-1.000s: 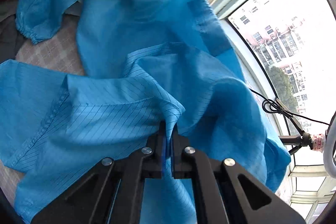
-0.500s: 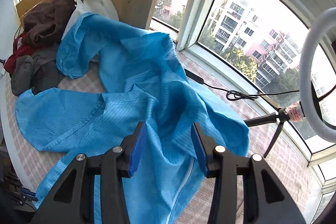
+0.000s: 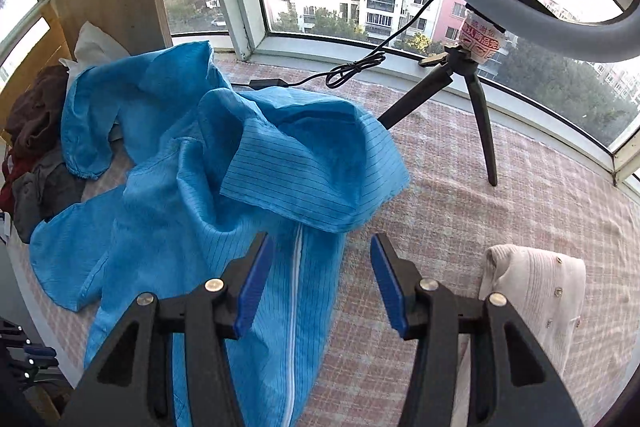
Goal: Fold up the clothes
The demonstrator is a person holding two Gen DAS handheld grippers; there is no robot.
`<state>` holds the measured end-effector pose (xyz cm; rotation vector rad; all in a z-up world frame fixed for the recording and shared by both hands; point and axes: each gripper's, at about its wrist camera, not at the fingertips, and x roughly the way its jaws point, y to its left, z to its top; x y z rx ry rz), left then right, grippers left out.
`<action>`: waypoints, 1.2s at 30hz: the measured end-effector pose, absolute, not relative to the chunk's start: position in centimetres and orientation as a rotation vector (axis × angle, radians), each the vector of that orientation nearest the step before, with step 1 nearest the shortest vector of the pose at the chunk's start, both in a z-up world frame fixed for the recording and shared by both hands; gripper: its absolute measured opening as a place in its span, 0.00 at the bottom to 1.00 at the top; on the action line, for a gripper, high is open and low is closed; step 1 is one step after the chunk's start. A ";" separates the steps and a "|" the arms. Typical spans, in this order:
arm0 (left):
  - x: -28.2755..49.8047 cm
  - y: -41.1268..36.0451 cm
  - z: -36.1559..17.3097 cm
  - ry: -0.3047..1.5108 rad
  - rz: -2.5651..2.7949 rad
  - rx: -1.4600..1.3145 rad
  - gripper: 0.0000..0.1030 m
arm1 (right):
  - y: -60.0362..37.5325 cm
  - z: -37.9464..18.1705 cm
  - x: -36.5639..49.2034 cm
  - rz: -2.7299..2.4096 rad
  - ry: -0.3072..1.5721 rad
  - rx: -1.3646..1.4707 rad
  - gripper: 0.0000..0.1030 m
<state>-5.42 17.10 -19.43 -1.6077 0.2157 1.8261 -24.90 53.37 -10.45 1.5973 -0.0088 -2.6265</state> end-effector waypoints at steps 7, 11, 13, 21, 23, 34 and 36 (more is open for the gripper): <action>-7.1 22.6 -22.1 0.341 1.747 -1.589 0.07 | 55.8 -13.3 -27.2 -2.661 -0.394 1.735 0.49; -7.8 23.3 -24.3 0.391 1.696 -1.648 0.07 | 57.0 -14.6 -27.5 -2.646 -0.607 1.716 0.51; -8.1 23.3 -24.7 0.391 1.682 -1.660 0.07 | 56.9 -15.9 -28.7 -2.596 -0.664 1.733 0.51; -8.6 22.9 -24.7 0.382 1.649 -1.660 0.08 | 51.9 -7.2 -31.3 -3.039 0.286 1.288 0.03; -8.6 23.0 -24.6 0.400 1.643 -1.654 0.08 | 51.4 -4.5 -32.7 -3.126 0.508 1.199 0.03; -8.9 23.0 -24.3 0.411 1.634 -1.657 0.08 | 45.5 -6.7 -37.4 -3.072 1.423 0.941 0.03; -9.0 23.0 -24.2 0.413 1.630 -1.656 0.09 | 45.2 -7.0 -36.8 -3.048 1.326 0.982 0.03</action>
